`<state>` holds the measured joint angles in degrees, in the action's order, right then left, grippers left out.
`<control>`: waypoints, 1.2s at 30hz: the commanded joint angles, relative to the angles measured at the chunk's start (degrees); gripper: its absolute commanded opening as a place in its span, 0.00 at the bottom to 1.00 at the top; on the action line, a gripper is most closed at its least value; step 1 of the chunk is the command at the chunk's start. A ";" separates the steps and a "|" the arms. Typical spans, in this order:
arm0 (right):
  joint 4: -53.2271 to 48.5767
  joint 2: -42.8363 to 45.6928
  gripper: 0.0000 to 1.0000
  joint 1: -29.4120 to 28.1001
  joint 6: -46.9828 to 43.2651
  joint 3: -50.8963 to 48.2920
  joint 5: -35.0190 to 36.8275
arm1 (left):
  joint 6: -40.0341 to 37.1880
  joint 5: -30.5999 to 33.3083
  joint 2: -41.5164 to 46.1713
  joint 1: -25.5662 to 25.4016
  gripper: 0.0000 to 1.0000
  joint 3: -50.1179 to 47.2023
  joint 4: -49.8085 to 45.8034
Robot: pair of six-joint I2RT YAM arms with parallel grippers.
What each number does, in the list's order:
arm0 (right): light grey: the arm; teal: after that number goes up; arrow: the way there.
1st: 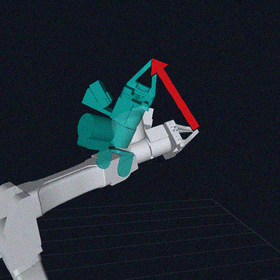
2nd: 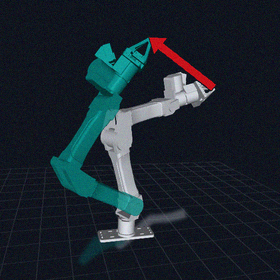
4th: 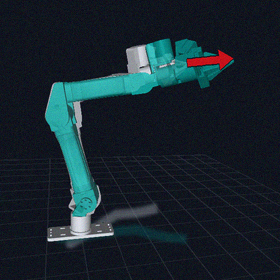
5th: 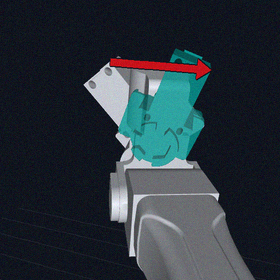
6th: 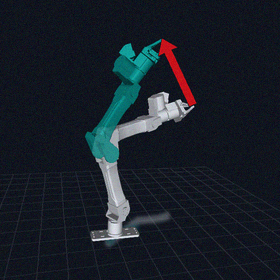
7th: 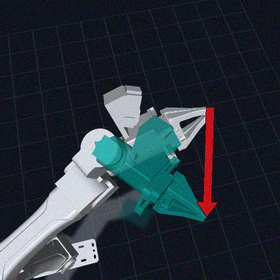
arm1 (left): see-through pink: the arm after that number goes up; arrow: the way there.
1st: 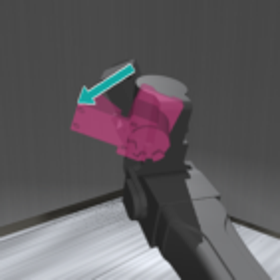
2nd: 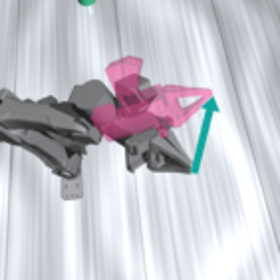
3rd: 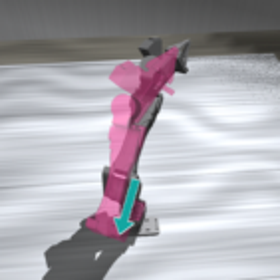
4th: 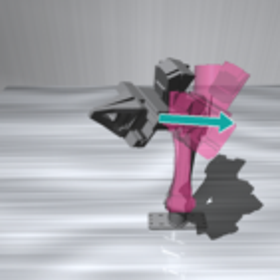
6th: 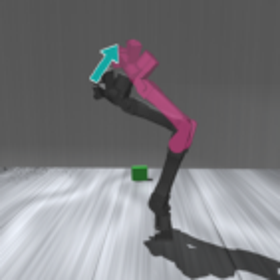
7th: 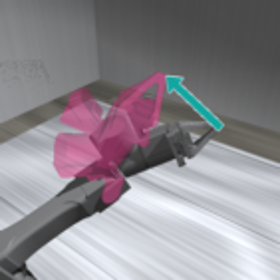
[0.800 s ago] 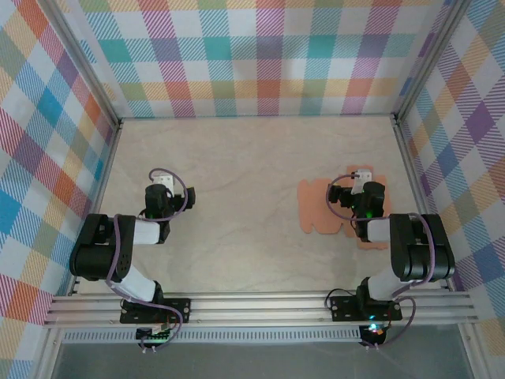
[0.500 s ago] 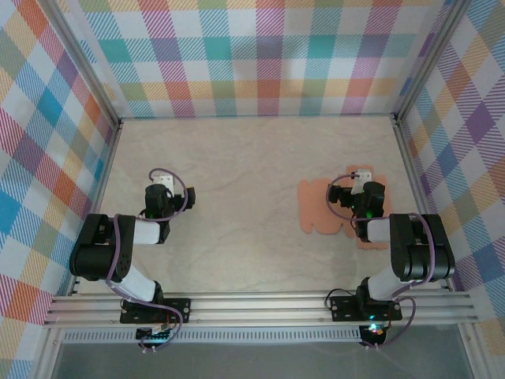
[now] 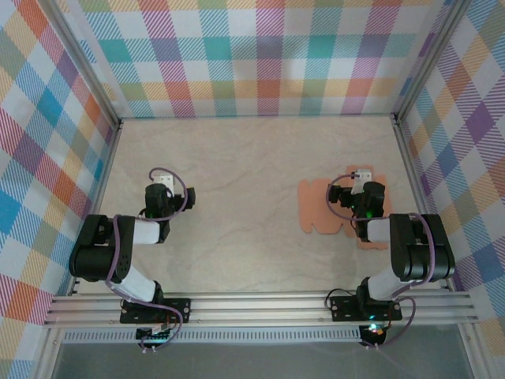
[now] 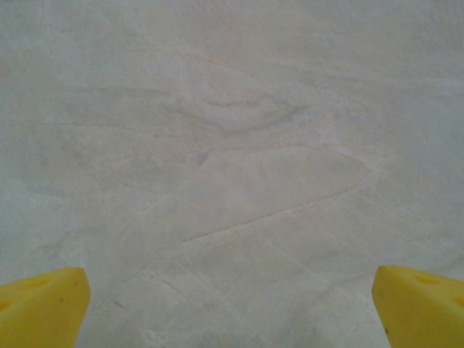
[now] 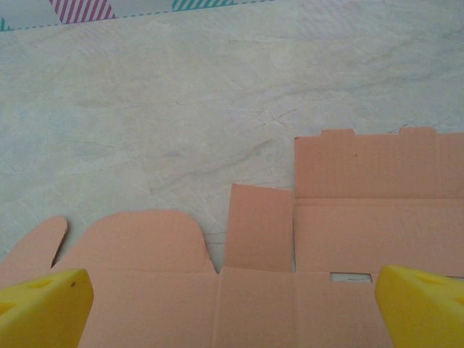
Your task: Fold the paper box
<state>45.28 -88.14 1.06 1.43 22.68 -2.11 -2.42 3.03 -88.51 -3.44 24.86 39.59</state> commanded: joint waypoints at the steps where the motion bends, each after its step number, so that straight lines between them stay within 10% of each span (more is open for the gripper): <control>1: -3.35 3.79 1.00 -0.19 -0.34 2.51 -1.59 | -0.70 2.58 6.80 -1.63 1.00 3.72 -6.94; 7: -20.32 14.56 1.00 -0.25 3.44 6.27 -2.30 | -2.87 5.54 18.38 -9.11 1.00 6.85 -17.69; 12: -42.21 21.68 1.00 -0.10 26.65 12.99 1.63 | -2.46 3.77 18.73 -19.58 1.00 12.16 -23.59; 17: -56.85 19.45 1.00 0.30 34.71 16.94 -9.23 | -0.90 -1.54 18.17 -27.74 1.00 11.88 -19.68; 21: -58.61 12.46 1.00 0.31 37.75 18.34 -21.97 | -3.74 -7.75 18.81 -30.53 1.00 9.67 -15.40; 36: -57.66 -5.44 0.96 -5.43 33.73 23.43 -24.90 | -3.28 -4.36 21.32 -30.83 1.00 7.96 -16.10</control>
<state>-11.20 -90.91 -1.83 36.40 44.75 -25.04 -5.63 -2.87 -69.01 -34.00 33.43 22.57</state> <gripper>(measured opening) 0.954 0.999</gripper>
